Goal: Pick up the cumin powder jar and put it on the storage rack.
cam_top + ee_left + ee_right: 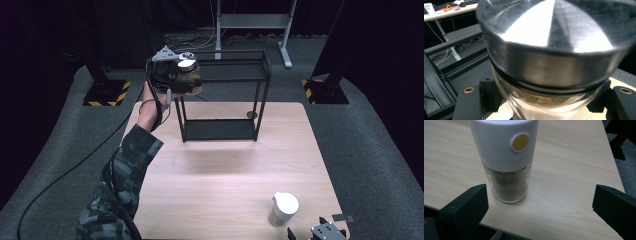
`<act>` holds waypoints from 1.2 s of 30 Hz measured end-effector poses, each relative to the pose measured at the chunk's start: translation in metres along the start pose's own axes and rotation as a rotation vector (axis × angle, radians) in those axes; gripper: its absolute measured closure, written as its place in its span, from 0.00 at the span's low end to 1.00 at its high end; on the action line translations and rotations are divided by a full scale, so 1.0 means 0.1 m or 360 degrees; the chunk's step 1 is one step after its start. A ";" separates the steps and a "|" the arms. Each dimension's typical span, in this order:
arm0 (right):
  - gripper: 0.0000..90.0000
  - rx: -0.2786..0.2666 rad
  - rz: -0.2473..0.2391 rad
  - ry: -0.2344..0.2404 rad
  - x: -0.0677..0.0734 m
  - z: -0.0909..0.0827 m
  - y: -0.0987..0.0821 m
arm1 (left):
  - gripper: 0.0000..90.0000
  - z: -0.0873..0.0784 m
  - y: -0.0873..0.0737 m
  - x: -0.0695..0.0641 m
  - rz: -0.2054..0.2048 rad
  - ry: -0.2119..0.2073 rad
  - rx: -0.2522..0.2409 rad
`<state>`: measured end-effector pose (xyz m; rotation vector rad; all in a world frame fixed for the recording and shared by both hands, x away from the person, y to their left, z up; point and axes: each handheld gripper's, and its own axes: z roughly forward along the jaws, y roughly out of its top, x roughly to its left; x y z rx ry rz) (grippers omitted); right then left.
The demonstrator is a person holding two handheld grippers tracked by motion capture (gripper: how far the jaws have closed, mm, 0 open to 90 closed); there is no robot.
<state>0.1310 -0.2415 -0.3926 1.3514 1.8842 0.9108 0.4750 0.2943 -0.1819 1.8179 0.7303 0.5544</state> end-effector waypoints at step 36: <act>0.00 0.0017 -0.0004 0.0022 -0.02 0.01 0.00 | 0.34 0.43 0.55 0.28 -0.0127 0.0218 0.0237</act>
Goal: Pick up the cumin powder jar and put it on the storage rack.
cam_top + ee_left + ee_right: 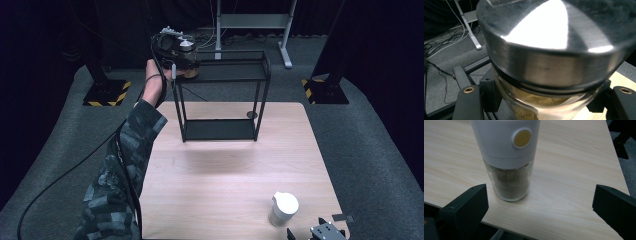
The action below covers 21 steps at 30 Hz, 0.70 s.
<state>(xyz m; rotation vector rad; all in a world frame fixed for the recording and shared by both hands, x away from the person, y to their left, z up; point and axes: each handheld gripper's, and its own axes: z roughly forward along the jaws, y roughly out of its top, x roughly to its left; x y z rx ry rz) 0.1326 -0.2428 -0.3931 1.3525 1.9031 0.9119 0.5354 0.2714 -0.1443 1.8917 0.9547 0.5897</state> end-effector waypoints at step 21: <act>0.00 -0.0001 -0.0004 0.0005 0.01 0.01 0.00 | 0.34 0.11 -0.05 -0.06 -0.0031 0.0067 -0.0038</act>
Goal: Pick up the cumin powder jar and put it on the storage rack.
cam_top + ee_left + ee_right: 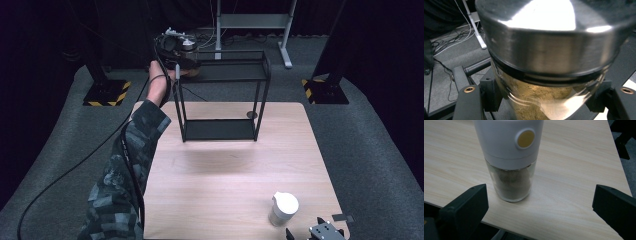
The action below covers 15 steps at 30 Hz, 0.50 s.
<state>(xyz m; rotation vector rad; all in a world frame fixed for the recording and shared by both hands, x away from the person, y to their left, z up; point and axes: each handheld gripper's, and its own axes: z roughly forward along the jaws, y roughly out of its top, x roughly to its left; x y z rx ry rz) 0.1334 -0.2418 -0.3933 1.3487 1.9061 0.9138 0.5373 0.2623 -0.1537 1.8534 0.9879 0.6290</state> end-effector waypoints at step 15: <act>0.00 0.0002 -0.0015 -0.0014 0.02 -0.01 0.02 | 0.22 0.03 0.02 -0.15 0.0064 0.0071 0.0027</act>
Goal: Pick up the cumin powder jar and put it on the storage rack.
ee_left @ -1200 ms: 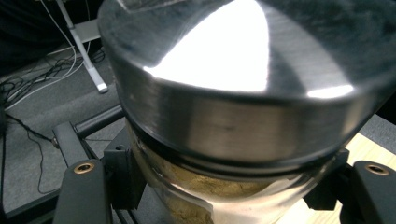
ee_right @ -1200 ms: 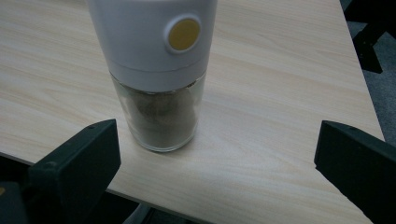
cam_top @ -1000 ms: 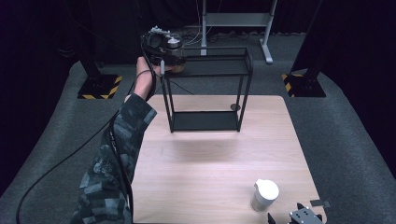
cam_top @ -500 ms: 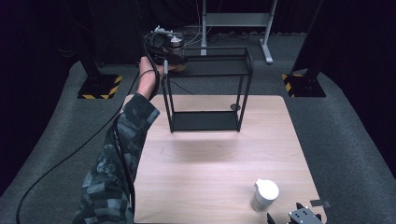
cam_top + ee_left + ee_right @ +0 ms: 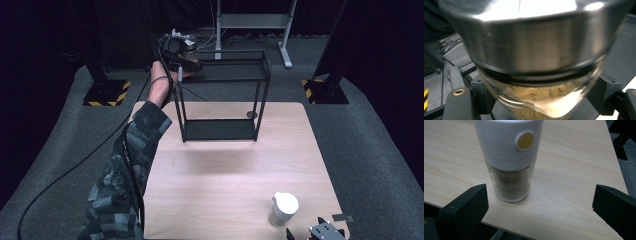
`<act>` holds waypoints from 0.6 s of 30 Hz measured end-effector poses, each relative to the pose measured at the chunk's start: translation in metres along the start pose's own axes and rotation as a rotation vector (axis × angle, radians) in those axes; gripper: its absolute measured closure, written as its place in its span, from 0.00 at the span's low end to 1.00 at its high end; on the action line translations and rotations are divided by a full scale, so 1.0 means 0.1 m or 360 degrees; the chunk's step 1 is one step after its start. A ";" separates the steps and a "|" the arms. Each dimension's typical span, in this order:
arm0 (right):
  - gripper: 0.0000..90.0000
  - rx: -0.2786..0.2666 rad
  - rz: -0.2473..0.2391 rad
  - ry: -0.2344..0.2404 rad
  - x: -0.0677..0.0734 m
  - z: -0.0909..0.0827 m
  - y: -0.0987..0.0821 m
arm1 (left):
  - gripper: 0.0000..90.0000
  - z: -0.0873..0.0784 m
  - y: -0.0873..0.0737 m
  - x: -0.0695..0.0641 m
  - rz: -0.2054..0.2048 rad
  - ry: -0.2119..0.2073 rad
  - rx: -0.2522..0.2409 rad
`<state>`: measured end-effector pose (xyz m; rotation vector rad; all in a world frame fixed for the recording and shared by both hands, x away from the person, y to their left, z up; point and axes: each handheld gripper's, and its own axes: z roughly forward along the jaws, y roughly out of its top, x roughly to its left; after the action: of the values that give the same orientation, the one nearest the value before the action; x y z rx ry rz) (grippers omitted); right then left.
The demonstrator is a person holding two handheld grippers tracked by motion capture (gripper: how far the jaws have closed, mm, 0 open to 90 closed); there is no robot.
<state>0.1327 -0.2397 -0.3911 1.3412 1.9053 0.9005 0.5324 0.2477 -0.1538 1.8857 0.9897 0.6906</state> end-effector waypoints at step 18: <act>0.00 -0.0007 0.0008 0.0003 0.02 0.02 0.00 | 0.00 -0.57 -0.64 -0.17 0.0133 0.0057 -0.0301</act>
<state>0.1333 -0.2377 -0.3926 1.3437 1.9014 0.9081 0.4564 0.2781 -0.1847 1.7613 0.8407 0.8397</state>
